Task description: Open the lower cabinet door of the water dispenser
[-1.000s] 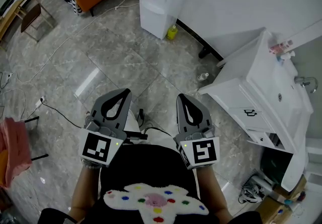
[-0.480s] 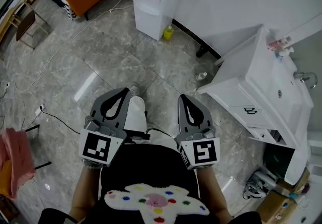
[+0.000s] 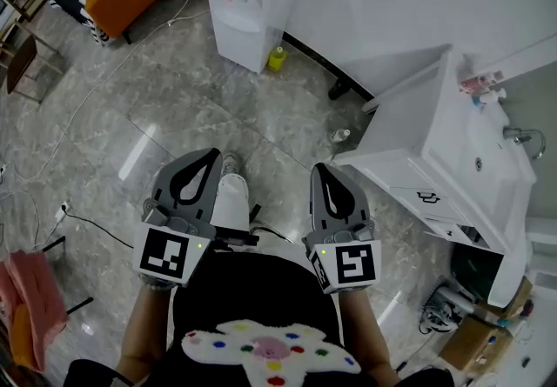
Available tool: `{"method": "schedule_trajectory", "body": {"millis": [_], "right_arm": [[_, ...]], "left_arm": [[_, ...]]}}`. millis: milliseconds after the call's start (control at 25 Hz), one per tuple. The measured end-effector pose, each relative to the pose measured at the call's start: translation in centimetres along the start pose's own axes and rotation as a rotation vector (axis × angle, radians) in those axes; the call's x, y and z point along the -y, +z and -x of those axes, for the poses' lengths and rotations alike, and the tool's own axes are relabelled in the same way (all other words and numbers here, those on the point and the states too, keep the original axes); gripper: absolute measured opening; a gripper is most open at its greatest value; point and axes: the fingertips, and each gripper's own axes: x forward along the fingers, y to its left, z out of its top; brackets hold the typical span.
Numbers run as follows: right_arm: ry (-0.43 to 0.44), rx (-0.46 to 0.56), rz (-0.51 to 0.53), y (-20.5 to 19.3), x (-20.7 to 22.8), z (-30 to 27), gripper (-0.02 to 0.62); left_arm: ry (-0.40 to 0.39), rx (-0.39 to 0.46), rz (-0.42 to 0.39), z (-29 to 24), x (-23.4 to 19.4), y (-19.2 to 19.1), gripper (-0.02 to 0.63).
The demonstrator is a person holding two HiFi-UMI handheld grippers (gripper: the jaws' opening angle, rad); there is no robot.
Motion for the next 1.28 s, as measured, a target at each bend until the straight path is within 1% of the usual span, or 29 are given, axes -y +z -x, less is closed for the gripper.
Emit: {"method": "schedule_trajectory", "body": {"millis": [320,480,680,800,1000,1280], "right_arm": [[-0.004,-0.034,-0.011,2.4,0.9,-8.0,0.003],[-0.024,-0.049,-0.016,3.5,1.4,-11.8,0.003],[-0.046,-0.060,-0.011,5.0,2.3,-16.4,0.003],[-0.058,-0.069,-0.007,5.7,2.5,-18.9,0.003],[-0.074,-0.081,0.006,6.6,2.7,-22.3,0.003],[-0.096,-0.105,0.008,6.9,3.1,-24.0,0.003]], "left_arm": [[-0.028,-0.018,0.012,-5.5,-6.8,1.6,0.012],[-0.048,-0.019,0.024,-8.3,-10.1,2.1,0.012],[-0.079,-0.020,0.017,-11.7,-13.8,2.8,0.012],[-0.087,-0.019,0.034,-13.2,-16.0,3.0,0.012],[-0.103,-0.026,0.013,-15.1,-18.8,2.9,0.012],[-0.104,-0.039,0.051,-16.0,-20.7,2.3,0.012]]}}
